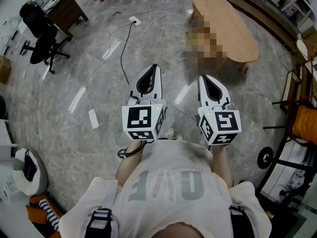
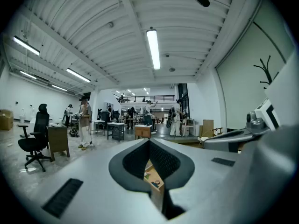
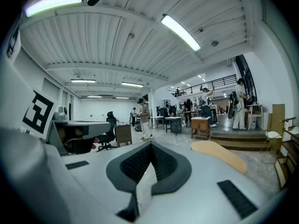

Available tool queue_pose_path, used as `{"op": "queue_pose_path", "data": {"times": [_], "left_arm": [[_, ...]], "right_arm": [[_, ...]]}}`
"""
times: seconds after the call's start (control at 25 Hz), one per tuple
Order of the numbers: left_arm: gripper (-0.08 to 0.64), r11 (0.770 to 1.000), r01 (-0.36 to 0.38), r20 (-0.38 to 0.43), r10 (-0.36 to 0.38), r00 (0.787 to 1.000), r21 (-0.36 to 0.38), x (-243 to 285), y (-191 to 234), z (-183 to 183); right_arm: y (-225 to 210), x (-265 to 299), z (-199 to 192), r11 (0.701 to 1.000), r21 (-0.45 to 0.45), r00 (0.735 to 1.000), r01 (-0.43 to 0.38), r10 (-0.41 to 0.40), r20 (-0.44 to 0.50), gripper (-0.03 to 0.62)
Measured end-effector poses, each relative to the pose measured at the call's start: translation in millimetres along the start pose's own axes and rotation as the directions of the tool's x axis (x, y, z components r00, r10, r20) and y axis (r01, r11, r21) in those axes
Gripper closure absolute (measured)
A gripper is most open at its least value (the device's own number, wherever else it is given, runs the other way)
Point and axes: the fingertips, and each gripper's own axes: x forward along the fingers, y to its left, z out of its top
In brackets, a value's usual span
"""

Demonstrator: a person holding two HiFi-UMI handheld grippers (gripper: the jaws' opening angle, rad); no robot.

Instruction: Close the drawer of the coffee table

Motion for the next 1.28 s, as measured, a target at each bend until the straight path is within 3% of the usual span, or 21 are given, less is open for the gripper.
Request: {"op": "queue_pose_path", "data": {"times": [0.56,0.88,1.28], "left_arm": [[0.552,0.999,0.029,0.006,-0.029,1.000,-0.019,0,16,-1],[0.552,0.999,0.050,0.037,-0.049,0.998,-0.017,2,48,2],[0.552,0.998,0.055,0.032,-0.054,0.998,-0.040,51,64,-10]], "right_arm": [[13,6,3,1.000,-0.010,1.000,0.029,-0.029,-0.002,0.586],[24,27,-4,0.997,0.055,0.999,0.052,-0.052,0.004,0.586],[-13,47,-2,0.991,0.050,0.993,0.120,-0.121,0.014,0.586]]}}
